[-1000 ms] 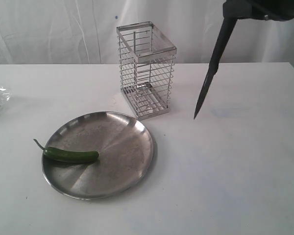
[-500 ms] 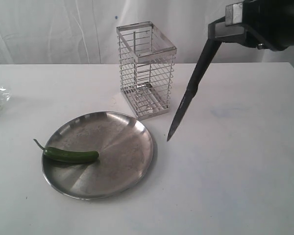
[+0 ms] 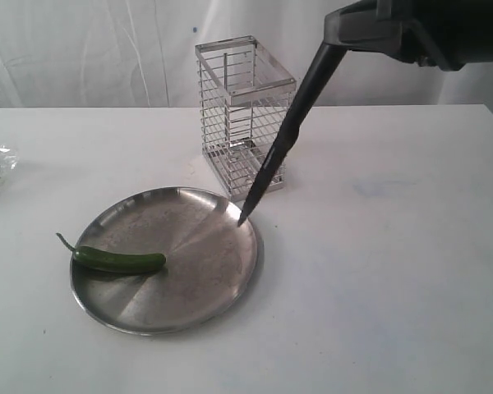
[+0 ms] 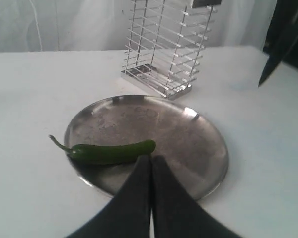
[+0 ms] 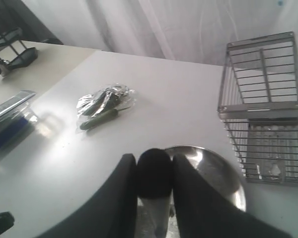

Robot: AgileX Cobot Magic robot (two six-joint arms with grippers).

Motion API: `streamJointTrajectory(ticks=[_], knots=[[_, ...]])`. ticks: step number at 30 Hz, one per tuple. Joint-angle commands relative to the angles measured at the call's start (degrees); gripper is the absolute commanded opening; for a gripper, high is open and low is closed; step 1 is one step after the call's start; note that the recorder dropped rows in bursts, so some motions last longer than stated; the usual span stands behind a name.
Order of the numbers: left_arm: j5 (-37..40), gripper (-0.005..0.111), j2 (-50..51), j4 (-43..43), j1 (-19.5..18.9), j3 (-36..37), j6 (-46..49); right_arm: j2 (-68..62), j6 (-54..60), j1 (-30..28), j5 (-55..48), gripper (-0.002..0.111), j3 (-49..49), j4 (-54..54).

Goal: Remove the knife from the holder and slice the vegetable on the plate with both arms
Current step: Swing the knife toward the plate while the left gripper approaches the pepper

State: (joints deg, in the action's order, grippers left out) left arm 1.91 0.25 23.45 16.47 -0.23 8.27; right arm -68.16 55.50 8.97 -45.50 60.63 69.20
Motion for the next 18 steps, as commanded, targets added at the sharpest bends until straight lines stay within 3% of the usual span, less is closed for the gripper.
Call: streamJointTrajectory(ticks=[1,5,8,11,16,18], knots=[[-0.3,0.0,-0.2,5.8,0.2,0.2,-8.3,0.5,1.7,-0.4,-1.3,0.005,-0.1,3.0],[0.8,0.0,-0.2,10.5,0.2,0.2,-13.7,0.5,4.7,-0.3,-3.8,0.005,-0.1,6.4],[7.6,0.0,-0.2,17.6,0.3,0.2,-13.1,0.5,6.0,0.8,-4.1,0.005,-0.1,8.5],[15.1,0.0,-0.2,28.7,0.3,0.1,1.4,0.5,7.5,2.4,-3.0,0.005,-0.1,9.0],[17.4,0.0,-0.2,63.3,0.2,0.2,36.3,0.3,10.7,5.7,-0.6,0.005,-0.1,12.8],[19.7,0.0,1.1,71.5,0.2,0.2,47.3,-0.7,12.1,7.5,-0.8,0.005,-0.1,15.2]])
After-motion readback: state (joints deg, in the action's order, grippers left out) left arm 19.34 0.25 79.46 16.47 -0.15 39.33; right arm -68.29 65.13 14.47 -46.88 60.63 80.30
